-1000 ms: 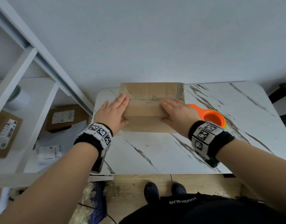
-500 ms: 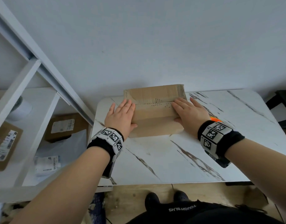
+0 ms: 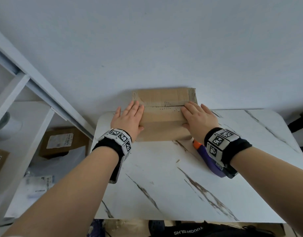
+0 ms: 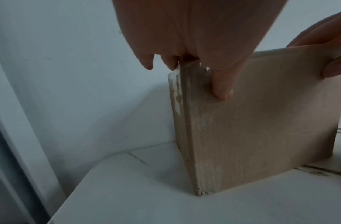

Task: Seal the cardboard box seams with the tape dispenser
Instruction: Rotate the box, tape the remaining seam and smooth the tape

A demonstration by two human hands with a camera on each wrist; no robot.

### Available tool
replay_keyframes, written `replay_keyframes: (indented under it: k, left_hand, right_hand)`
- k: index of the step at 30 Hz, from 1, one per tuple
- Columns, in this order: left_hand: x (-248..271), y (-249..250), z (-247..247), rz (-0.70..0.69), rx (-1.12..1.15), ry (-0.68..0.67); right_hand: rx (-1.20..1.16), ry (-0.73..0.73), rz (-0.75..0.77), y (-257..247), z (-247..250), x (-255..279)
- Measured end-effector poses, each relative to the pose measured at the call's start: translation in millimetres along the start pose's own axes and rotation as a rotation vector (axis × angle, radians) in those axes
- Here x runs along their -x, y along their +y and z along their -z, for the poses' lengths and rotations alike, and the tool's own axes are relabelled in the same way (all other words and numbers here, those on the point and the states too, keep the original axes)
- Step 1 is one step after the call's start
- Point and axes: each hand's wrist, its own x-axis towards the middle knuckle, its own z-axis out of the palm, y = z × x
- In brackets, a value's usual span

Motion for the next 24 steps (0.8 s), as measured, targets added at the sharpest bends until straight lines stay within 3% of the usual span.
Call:
replay_keyframes:
  k: [10, 14, 16, 20, 24]
  left_hand:
    - [-6.6, 10.2, 3.2, 0.051, -0.02, -0.011]
    - [1.1, 42.6, 3.7, 0.017, 0.019, 0.116]
    - [1.3, 60.3, 4.9, -0.055, 0.033, 0.155]
    - [-5.9, 92.6, 8.0, -0.189, 0.038, 0.147]
    - [-13.7, 111.0, 7.1, -0.242, 0.039, 0.134]
  right_hand:
    - [-0.144, 0.044, 0.008, 11.2, 7.0, -6.6]
    - [-0.139, 0.125, -0.146, 20.2, 7.0, 22.9]
    - [-0.13, 0.035, -0.256, 27.6, -2.2, 37.8]
    - [-0.168, -0.34, -0.461, 45.5, -28.0, 63.3]
    - [-0.217, -0.386, -0.478, 49.0, -47.8, 72.3]
